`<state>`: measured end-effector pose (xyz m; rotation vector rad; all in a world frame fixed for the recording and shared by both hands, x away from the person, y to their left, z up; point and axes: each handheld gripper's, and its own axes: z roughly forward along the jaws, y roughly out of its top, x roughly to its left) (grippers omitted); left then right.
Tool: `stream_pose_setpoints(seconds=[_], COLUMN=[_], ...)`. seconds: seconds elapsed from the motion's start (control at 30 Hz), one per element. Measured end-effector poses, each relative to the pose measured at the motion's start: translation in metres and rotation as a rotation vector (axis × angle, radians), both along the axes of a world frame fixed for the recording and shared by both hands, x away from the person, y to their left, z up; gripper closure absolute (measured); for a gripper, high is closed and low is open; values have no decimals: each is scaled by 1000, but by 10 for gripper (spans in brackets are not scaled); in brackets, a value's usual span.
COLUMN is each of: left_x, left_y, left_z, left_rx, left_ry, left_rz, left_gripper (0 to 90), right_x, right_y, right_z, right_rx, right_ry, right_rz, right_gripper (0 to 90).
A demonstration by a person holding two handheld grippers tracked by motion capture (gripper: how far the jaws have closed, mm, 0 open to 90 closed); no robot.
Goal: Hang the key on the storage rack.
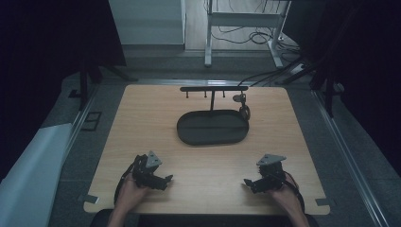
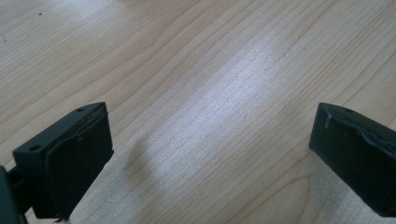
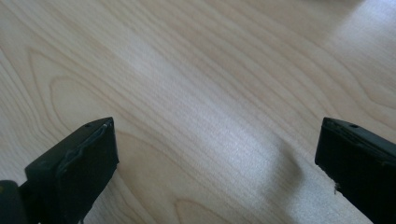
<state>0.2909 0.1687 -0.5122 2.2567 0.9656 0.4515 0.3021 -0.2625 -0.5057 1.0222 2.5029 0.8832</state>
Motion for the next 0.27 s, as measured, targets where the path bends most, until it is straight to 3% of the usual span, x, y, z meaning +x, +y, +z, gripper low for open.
stream_pose_setpoints(seconds=[0.13, 0.27], left_x=[0, 0], left_y=[-1, -1], left_z=[0, 0], left_rx=[-1, -4], left_ry=[1, 3], left_rz=[-3, 1], left_gripper=[0, 0], right_x=[-1, -2], right_y=[3, 2], right_z=[-4, -4], right_rx=[-37, -35], right_ry=[4, 4], right_rz=[9, 13], right_gripper=[0, 0])
